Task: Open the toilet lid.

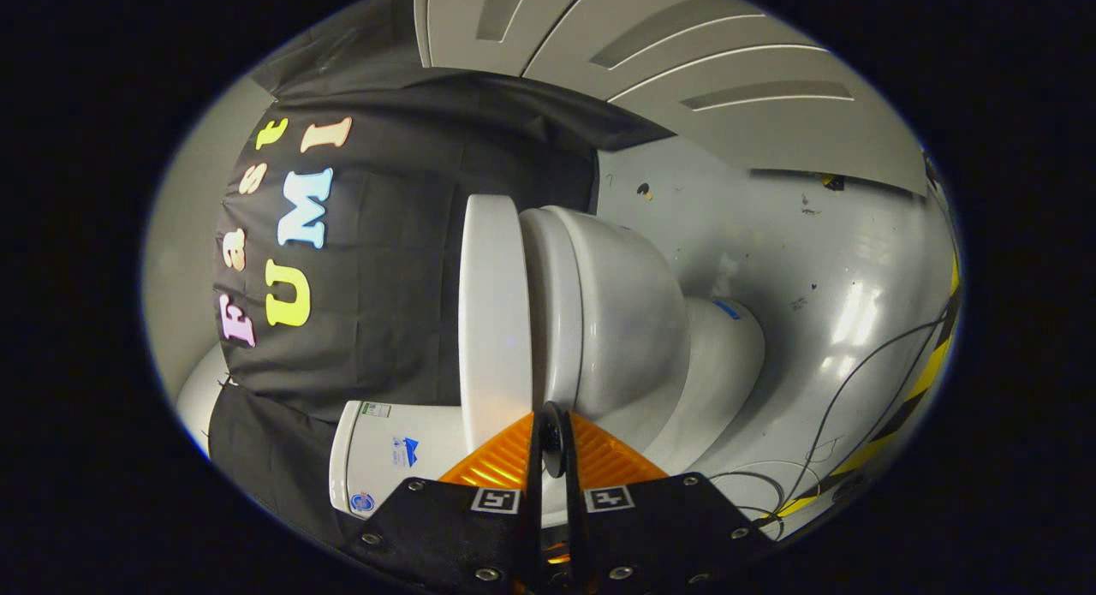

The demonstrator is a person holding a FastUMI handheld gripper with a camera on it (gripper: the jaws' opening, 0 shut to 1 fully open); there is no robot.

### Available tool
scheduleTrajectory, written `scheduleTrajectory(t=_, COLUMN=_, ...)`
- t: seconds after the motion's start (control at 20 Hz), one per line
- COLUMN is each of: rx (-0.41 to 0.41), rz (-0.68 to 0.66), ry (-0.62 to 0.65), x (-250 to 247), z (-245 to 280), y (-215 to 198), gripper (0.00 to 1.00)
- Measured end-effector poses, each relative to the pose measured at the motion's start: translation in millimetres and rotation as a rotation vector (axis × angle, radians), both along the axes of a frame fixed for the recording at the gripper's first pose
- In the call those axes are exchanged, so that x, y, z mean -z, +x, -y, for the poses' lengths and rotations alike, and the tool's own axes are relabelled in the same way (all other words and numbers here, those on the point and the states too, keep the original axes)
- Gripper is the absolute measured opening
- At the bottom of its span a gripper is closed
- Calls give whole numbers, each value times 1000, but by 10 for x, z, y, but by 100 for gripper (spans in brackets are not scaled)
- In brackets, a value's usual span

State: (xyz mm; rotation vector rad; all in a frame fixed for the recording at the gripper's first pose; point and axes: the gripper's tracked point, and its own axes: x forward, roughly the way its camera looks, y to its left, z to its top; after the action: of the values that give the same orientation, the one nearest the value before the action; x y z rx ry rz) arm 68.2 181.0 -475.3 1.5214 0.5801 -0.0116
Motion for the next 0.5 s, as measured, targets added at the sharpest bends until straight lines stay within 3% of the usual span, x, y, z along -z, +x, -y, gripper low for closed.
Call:
scheduleTrajectory(t=0.25, rx=-31, rz=12, ry=-116, x=-61, z=10, y=-11, gripper=1)
scheduleTrajectory(t=0.5, rx=-17, rz=-32, ry=-142, x=-76, z=12, y=-10, gripper=0)
